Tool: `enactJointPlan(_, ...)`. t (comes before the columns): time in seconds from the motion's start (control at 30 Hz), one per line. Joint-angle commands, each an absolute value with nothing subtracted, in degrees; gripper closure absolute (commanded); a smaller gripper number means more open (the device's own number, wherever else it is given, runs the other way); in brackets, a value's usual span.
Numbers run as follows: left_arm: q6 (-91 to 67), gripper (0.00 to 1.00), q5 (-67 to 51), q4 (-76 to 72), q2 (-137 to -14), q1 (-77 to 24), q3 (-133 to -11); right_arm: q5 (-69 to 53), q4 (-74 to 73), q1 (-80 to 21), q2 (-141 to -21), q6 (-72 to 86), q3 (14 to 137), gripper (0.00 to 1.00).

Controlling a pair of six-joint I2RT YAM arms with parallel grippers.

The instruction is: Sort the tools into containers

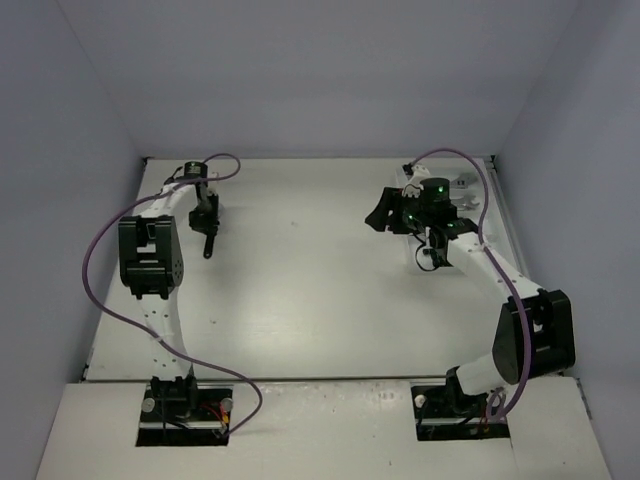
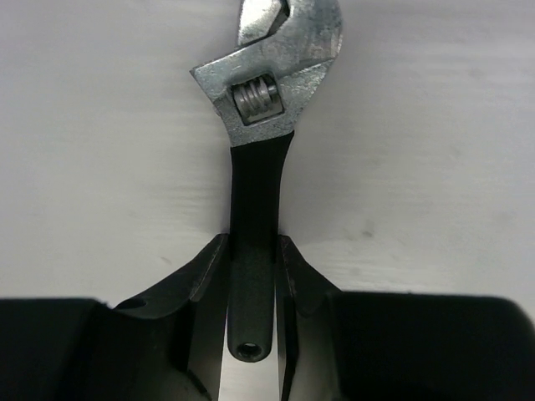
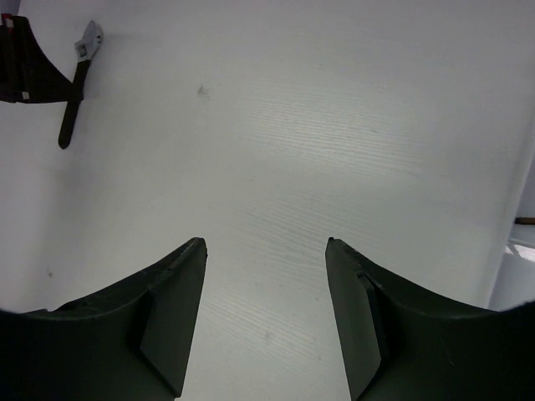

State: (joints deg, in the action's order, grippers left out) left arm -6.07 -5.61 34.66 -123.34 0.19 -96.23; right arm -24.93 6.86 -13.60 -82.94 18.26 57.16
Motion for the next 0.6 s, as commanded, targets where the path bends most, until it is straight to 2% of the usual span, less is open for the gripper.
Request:
enactJointPlan(0.0, -10.0, 1.0, -16.1, 34.9, -114.1, -8.8, -92.9, -27.2, 12.0, -17.4, -85.6, 20.4, 61.8, 0.44)
enactJointPlan(0.3, -17.9, 1.0, -21.2, 28.5, -103.4, -18.5, -88.3, -31.4, 21.7, -23.1, -92.5, 29.2, 64.4, 0.44)
enactJointPlan(0.57, -20.8, 1.0, -20.4, 25.1, -101.1, -23.8, -86.0, -31.6, 32.5, -24.5, -97.4, 40.0, 62.8, 0.44)
